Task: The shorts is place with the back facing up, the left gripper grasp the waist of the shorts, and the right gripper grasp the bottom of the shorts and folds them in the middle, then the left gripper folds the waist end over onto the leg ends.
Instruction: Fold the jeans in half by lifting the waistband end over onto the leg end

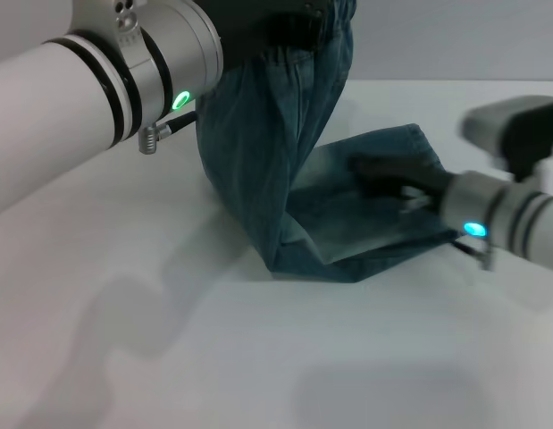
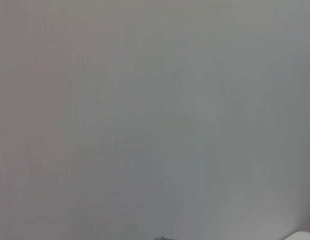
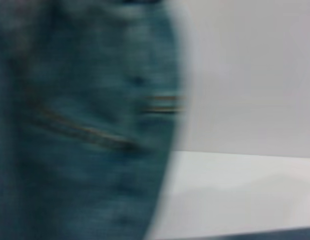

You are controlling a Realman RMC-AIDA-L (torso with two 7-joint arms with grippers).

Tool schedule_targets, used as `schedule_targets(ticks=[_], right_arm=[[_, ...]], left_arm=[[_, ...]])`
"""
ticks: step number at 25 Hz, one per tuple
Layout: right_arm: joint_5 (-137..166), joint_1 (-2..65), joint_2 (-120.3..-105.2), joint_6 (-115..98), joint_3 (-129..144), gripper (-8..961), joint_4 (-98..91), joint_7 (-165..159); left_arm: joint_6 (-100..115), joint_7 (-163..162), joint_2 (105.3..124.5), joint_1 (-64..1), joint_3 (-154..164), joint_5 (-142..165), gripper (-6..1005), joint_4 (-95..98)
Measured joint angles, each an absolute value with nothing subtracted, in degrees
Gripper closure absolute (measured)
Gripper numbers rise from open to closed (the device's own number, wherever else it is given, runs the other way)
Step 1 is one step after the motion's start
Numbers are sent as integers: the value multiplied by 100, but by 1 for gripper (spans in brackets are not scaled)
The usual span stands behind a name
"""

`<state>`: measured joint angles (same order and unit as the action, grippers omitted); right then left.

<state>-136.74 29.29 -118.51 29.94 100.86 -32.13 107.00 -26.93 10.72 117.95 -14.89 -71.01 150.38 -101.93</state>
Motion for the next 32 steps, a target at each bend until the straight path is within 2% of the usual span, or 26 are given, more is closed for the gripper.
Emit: schedule_targets(ticks=[10, 14, 25, 32], right_arm=[[-13019, 1703, -11833, 3132, 8856, 930, -4190, 10721], [-13010, 1221, -11870, 3149, 8384, 930, -4502, 10963], [-13007, 588, -11882, 3268, 7434, 931, -4738, 11237], [-13005, 496, -11868, 3539, 7344, 931, -4724, 11208]], left_arm=[[-1950, 1008, 11812, -1556, -6665, 14926, 887, -9621], [-1477, 1005, 11816, -1705, -6365, 14750, 887, -9139], [-670, 993, 11830, -1920, -5880, 14498, 886, -8449], [1893, 736, 11867, -2221, -5014, 14393, 885, -7007]])
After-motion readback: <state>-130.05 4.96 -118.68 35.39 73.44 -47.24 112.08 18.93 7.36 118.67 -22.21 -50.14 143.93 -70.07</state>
